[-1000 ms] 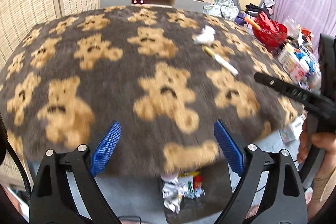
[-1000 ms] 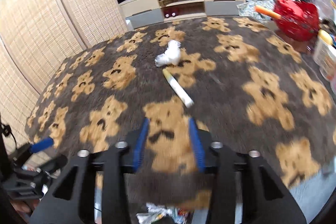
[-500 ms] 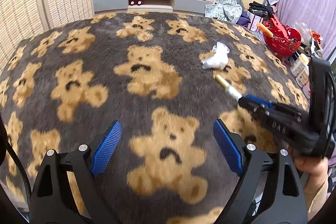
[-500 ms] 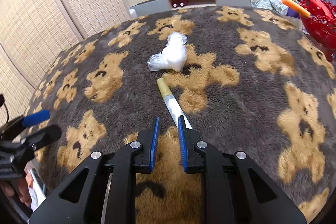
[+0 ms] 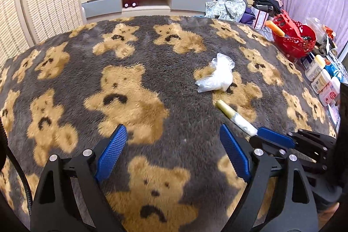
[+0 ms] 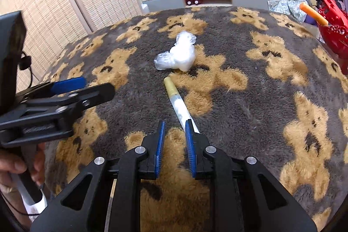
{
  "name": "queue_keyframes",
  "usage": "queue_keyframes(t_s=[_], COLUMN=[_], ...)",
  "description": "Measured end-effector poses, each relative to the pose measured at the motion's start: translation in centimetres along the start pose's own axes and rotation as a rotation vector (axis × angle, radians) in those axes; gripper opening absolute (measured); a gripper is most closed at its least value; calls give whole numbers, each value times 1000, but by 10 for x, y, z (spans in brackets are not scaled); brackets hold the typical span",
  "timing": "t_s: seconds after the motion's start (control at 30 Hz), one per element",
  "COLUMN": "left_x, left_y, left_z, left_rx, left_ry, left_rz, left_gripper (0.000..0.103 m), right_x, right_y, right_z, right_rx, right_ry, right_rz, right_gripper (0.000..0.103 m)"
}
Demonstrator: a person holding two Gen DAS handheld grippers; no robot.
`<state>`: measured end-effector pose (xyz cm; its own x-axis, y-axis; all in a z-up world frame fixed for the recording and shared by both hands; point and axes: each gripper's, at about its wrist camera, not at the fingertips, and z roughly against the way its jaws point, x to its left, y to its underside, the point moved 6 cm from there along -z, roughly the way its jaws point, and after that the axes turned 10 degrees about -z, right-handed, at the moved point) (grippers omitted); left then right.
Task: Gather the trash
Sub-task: 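Reach the right tool to the white stick and grasp it, then grasp the clear plastic bag with the left tool while the right tool holds the stick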
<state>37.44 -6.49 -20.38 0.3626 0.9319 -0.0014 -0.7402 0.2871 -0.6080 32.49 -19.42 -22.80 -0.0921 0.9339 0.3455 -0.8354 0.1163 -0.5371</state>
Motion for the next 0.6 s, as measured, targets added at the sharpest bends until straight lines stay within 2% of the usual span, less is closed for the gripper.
queue_keyframes(t_s=[0.17,0.4,0.5,0.6], left_x=[0,0,-3,-8], left_y=[-5,-19,-28,-37], left_z=[-11,-20,-25,-33], left_rx=[4,0,-4,-7], left_ry=[4,-4,-7,-2], left_rz=[1,-14,-27,-39], left_gripper=[81,81,81,81], right_x=[-6,-7,-8,-13], right_y=[-9,0,6,9], right_z=[8,-6,-11,-7], right_rx=[-42,12,10,5], right_ry=[15,4,26,63], right_rz=[-11,9,33,31], right_gripper=[31,32,30,21])
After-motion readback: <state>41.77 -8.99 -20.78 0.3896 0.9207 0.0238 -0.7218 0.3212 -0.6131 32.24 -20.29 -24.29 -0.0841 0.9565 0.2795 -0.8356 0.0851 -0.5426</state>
